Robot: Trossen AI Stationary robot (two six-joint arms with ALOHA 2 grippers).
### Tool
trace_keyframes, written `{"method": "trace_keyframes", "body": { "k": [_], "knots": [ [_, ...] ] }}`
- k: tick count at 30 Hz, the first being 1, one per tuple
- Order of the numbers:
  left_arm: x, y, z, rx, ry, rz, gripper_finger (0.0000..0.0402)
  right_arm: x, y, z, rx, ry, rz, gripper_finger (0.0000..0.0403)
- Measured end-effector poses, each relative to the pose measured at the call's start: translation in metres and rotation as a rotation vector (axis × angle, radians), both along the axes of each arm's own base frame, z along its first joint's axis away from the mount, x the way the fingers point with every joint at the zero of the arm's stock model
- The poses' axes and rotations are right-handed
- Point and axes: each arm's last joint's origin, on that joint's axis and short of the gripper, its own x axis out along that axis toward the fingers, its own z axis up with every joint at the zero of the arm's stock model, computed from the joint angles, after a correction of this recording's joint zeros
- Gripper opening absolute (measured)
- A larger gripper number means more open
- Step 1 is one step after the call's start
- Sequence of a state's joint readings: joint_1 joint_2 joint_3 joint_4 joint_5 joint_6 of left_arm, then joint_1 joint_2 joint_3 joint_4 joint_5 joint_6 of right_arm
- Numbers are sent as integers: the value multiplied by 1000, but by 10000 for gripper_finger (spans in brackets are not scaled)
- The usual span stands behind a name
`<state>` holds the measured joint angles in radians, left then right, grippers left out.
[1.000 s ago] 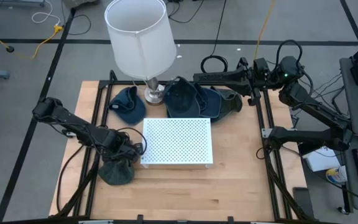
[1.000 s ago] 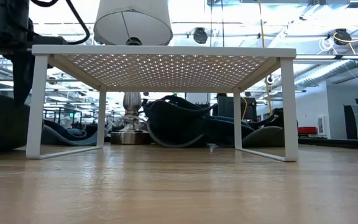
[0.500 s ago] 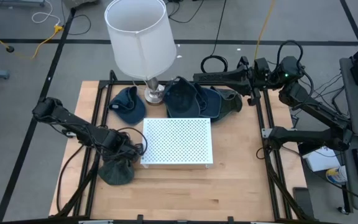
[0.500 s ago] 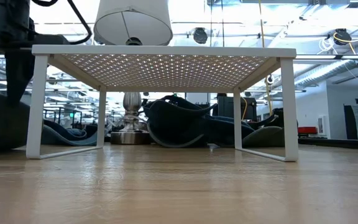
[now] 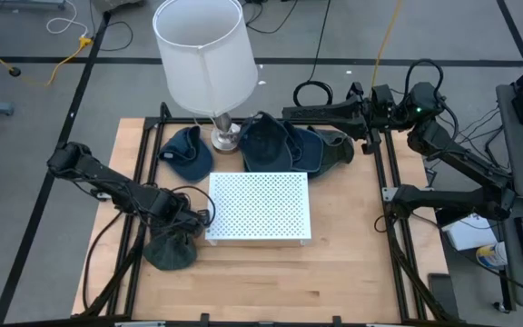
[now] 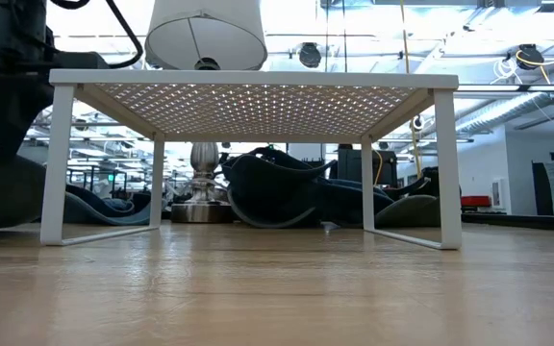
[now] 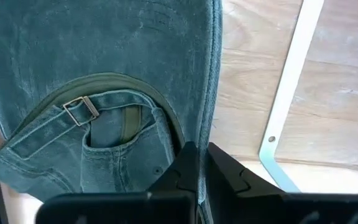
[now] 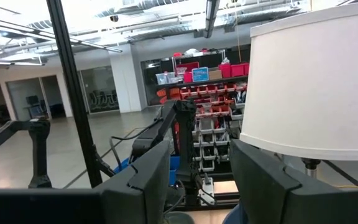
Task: Pick & Place hat
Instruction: Put the bottom left black cap on the left side of the shelf
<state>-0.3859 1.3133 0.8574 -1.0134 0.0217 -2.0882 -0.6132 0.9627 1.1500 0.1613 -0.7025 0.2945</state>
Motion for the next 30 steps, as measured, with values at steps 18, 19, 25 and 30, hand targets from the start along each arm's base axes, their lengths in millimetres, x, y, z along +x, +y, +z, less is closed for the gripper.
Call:
{"method": "trace_keyframes", "body": {
  "k": [18, 19, 25, 30],
  "knots": [
    [-17, 6, 77, -62, -225, -91, 6, -1, 1, 5, 3, -40, 5, 160],
    [-19, 7, 84, -61, -226, -99, 6, -1, 1, 5, 5, -39, 5, 160],
    [-29, 11, 129, -48, -258, -180, 6, -1, 1, 5, 7, -39, 6, 160],
    [-33, 13, 158, -39, -332, -254, 6, -1, -1, 4, 21, -42, -34, 160]
  ]
}}
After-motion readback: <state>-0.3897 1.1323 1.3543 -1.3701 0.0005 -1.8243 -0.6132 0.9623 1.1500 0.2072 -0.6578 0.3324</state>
